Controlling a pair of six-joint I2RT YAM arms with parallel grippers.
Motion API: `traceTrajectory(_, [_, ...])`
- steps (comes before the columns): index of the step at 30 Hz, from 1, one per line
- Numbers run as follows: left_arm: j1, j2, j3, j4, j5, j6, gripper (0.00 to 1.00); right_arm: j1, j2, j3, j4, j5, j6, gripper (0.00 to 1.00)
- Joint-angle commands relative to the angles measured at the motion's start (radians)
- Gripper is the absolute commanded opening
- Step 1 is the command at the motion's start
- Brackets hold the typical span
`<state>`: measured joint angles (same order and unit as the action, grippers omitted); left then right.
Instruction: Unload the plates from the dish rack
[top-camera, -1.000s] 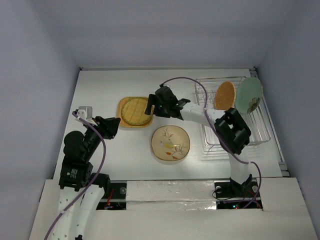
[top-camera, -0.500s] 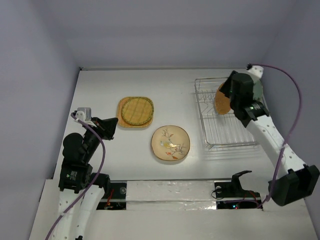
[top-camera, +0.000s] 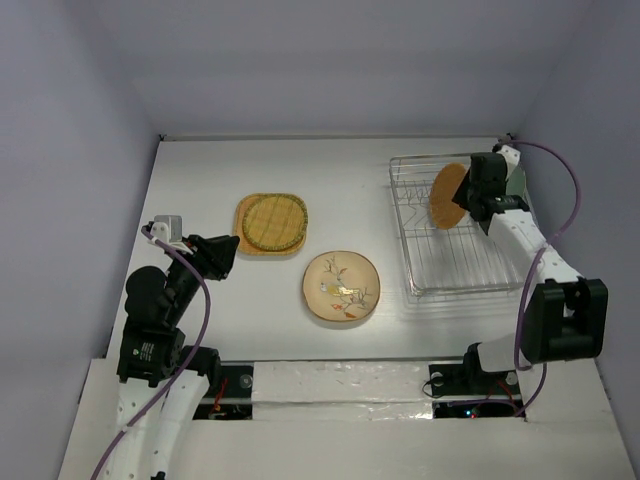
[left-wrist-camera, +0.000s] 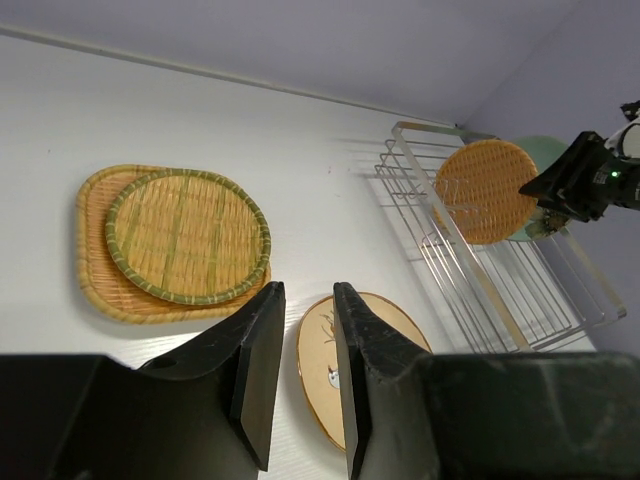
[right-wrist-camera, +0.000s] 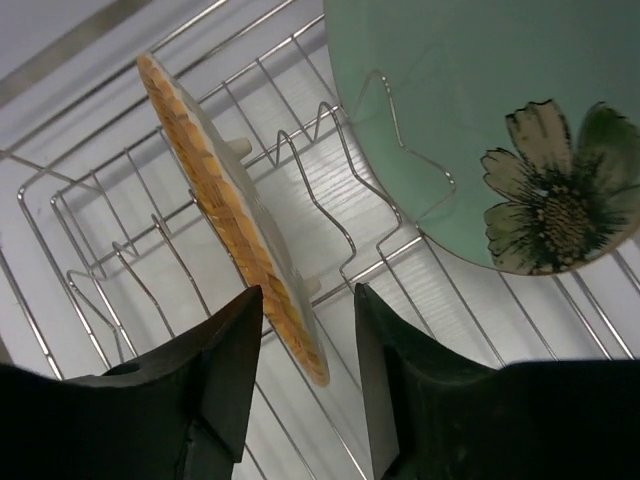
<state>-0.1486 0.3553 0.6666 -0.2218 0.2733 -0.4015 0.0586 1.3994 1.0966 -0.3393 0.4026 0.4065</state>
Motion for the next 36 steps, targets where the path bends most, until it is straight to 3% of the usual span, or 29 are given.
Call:
traceTrajectory(1, [-0.002,-0.009,-0.004,0.044,0.004,0.003,0.23,-0.014,0.047,0.037,0.074,-0.041,-0.029,0.47])
traceTrajectory(8, [-0.002,-0.006,-0.004,0.045,0.004,0.003,0.24,-0.014,0.081,0.075,0.059,-0.048,-0.058,0.19])
traceTrajectory(18, [-0.002,-0.003,-0.004,0.047,0.007,0.003,0.24,-0.014,-0.014,0.184,-0.087,-0.042,-0.138,0.00])
traceTrajectory(25, [-0.002,-0.003,-0.005,0.048,0.007,0.003,0.24,0.049,-0.109,0.270,-0.164,0.062,-0.153,0.00])
traceTrajectory(30, [-0.002,-0.004,-0.004,0.047,0.006,0.003,0.24,0.171,-0.184,0.327,-0.170,0.042,-0.123,0.00])
traceTrajectory(32, [-0.002,-0.006,-0.005,0.048,0.004,0.003,0.23,0.226,-0.189,0.316,-0.135,-0.066,-0.079,0.00])
traceTrajectory(36, [-0.002,-0.007,-0.004,0.047,0.001,0.001,0.24,0.381,-0.117,0.244,0.096,-0.329,0.067,0.00])
